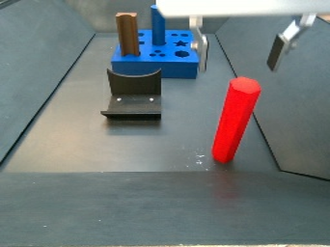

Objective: Pick up the hexagon object. Move up. Move to above the board. Insert the hexagon object.
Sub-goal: Pick up the hexagon object.

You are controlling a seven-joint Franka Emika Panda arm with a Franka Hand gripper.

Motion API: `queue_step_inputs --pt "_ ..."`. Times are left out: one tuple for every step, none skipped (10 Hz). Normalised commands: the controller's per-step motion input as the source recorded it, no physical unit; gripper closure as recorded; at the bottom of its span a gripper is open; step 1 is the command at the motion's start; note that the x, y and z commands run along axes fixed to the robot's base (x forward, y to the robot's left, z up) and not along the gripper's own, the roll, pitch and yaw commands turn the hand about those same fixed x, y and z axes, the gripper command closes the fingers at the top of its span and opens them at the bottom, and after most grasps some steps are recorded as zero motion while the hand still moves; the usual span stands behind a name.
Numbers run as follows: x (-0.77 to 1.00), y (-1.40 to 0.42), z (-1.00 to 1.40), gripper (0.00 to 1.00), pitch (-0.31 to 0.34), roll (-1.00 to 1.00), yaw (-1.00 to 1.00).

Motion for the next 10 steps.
queue_step_inputs --pt "0.0 0.19 -0.53 0.0 -0.001 -0.04 -0.01" --pt "0.0 0.15 -0.64 0.0 0.0 0.0 0.0" --pt "0.0 0.16 -0.62 0.0 0.0 0.0 0.0" --pt "0.0 0.18 -0.55 0.0 0.0 0.0 0.0" --pt "0.0 0.15 -0.4 0.0 0.0 -0.03 0.0" --pt "0.0 0.1 -0.36 0.0 0.0 -0.04 0.0" --pt "0.0 0.0 -0.01 0.0 0.0 -0.01 0.0" --pt "0.0 0.0 0.0 0.0 -0.004 0.0 0.0" --pt "0.0 0.0 0.0 0.0 0.0 0.0 0.0" --pt "0.0 0.0 0.0 1.0 0.0 0.0 0.0"
